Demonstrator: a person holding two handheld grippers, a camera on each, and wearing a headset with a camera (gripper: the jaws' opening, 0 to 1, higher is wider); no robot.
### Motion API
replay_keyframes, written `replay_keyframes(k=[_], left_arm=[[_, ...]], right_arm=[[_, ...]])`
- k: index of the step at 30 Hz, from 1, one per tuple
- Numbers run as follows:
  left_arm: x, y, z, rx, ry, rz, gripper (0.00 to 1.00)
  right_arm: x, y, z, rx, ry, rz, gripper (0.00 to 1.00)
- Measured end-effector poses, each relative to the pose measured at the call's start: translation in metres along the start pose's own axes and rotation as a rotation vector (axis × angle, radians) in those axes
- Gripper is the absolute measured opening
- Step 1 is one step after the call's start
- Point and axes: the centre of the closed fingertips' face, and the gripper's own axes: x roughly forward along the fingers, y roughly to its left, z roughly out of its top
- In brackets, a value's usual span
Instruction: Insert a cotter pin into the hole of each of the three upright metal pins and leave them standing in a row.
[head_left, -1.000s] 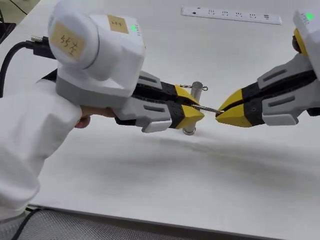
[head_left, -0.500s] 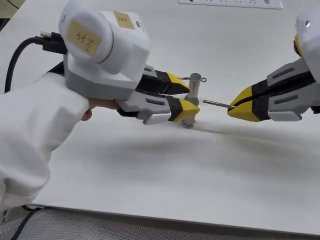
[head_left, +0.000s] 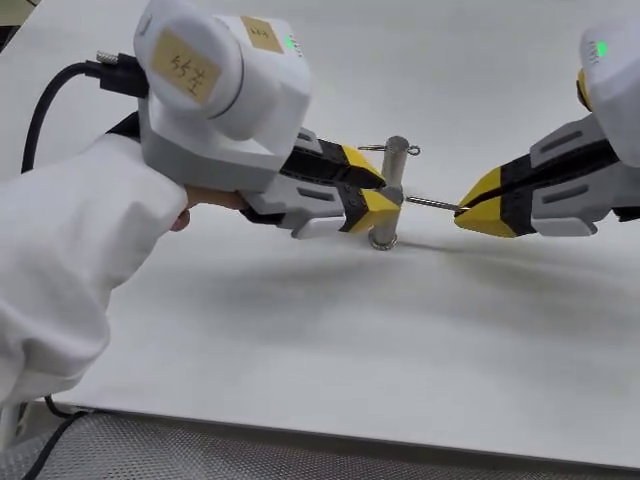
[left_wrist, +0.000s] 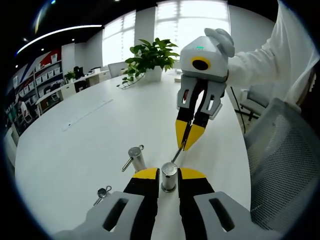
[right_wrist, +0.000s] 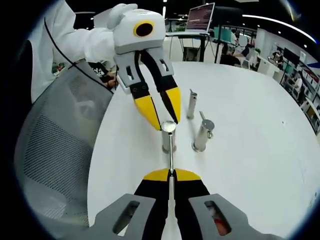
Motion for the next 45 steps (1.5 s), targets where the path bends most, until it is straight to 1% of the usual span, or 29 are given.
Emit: replay_keyframes(k=[4,5,7,8,10,14,17,21,22,28,32,34,38,42,45], left_arm=[[0.0,0.0,0.0,-0.019,0.002,-0.009,0.1],[0.0,0.0,0.0,-0.024,0.003,-0.013,0.1],[0.0,-0.003,0.001,-0.03,0.003,-0.014,0.1],[0.0,-0.003,0.001,-0.029,0.003,-0.016,0.1],[0.0,-0.004,0.001,-0.031,0.004,-0.017,0.1],[-0.001,-0.006,0.001,-0.023,0.008,-0.02,0.1],[-0.002,-0.006,0.001,-0.022,0.01,-0.023,0.1],[-0.001,-0.007,0.002,-0.021,0.01,-0.022,0.1],[-0.001,-0.009,0.002,-0.025,0.01,-0.024,0.1],[-0.001,-0.01,0.002,-0.02,0.011,-0.028,0.1],[-0.001,-0.01,0.001,-0.018,0.013,-0.031,0.1],[-0.001,-0.01,0.002,-0.016,0.014,-0.032,0.1],[-0.001,-0.009,0.001,-0.015,0.018,-0.037,0.1],[-0.001,-0.009,0.0,-0.007,0.023,-0.042,0.1],[-0.001,-0.009,0.0,-0.002,0.027,-0.042,0.1]], right_arm=[[0.002,0.008,0.007,-0.006,0.001,0.007,0.0],[0.002,0.005,0.006,-0.007,0.001,0.01,0.0],[0.003,0.006,0.007,-0.012,0.002,0.009,0.0],[0.003,0.007,0.008,-0.015,0.004,0.009,0.0],[0.002,0.003,0.006,-0.019,0.004,0.009,0.0],[0.003,0.001,0.01,-0.036,0.008,0.005,0.0],[0.003,-0.003,0.007,-0.037,0.01,0.006,0.0],[0.006,0.0,0.013,-0.032,0.004,0.007,0.0],[0.007,0.002,0.017,-0.033,-0.009,0.01,0.0],[0.014,0.001,0.023,-0.026,-0.033,0.014,0.0],[0.016,0.009,0.033,-0.058,-0.033,0.012,0.0],[0.017,0.004,0.031,-0.065,-0.03,0.015,0.0],[0.017,0.002,0.029,-0.078,-0.023,0.025,0.0],[0.018,0.001,0.028,-0.116,-0.022,0.038,0.0],[0.019,-0.001,0.028,-0.141,-0.008,0.04,0.0]])
